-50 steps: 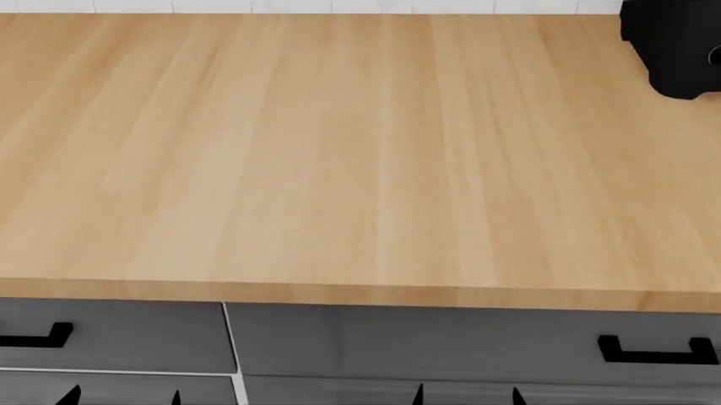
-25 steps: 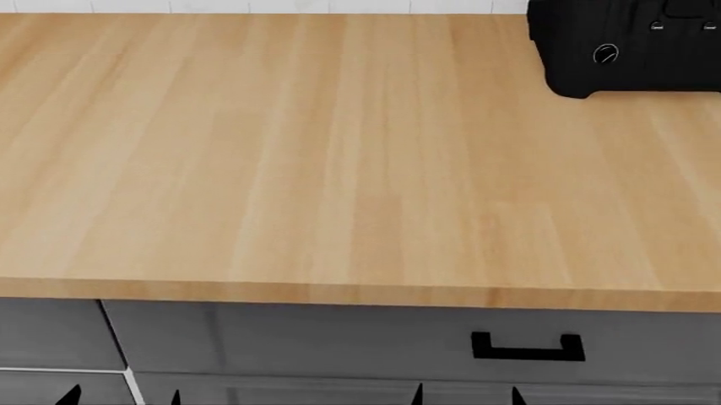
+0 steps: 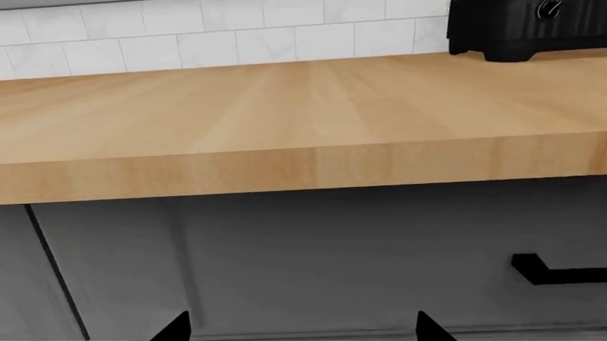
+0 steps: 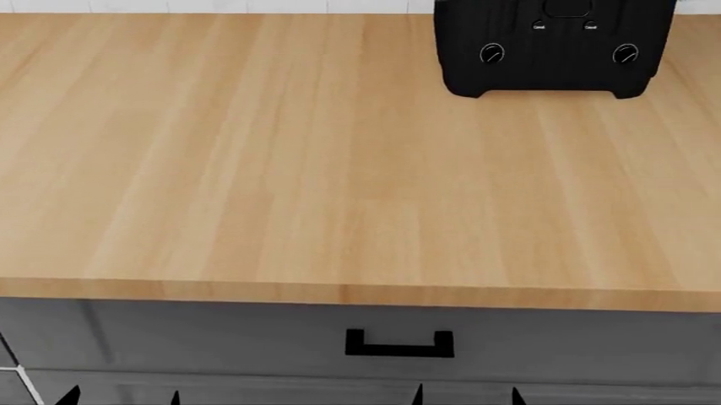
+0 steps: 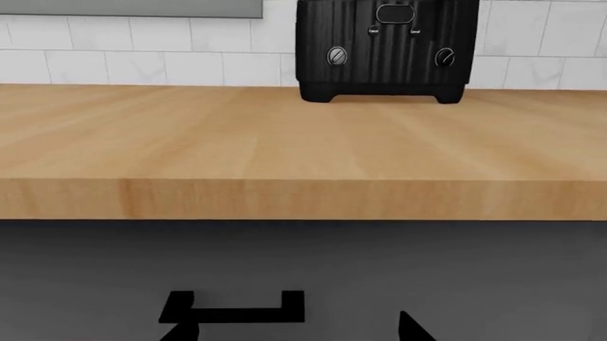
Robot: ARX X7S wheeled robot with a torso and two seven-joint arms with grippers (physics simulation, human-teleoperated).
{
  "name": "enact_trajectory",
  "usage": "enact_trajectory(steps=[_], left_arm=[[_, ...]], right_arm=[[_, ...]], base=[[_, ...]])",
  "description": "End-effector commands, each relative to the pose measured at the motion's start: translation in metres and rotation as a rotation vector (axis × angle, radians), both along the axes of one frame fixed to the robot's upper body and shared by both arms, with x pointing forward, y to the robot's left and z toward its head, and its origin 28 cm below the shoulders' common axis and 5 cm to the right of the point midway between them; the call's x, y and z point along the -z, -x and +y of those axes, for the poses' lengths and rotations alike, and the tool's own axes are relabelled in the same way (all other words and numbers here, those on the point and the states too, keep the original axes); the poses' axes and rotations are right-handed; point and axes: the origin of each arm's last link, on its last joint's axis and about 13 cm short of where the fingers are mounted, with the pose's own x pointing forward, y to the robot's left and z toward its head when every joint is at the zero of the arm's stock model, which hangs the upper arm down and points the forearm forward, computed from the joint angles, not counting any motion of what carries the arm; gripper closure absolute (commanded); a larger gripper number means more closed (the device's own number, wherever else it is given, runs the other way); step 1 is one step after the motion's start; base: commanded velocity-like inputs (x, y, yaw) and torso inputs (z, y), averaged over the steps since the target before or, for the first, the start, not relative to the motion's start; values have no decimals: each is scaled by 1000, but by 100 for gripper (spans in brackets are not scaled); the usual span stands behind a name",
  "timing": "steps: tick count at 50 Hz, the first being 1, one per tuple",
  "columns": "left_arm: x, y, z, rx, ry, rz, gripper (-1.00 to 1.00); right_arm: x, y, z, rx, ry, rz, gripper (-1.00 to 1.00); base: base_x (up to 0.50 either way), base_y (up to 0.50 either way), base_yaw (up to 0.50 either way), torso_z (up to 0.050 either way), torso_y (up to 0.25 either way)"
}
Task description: Navigate to the toaster.
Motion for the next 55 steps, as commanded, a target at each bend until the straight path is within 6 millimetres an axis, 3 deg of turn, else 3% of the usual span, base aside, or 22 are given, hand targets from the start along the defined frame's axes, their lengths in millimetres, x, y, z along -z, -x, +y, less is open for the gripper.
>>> enact_trajectory(steps=[1, 55], left_arm=[[-2, -1, 1, -3, 29, -24, -100], [-2, -1, 1, -4, 29, -24, -100]], right_arm=[[0, -1, 1, -9, -7, -7, -100], [-1, -1, 1, -10, -5, -7, -100]], base=[[-1, -445, 0, 0, 0], [-1, -423, 0, 0, 0]])
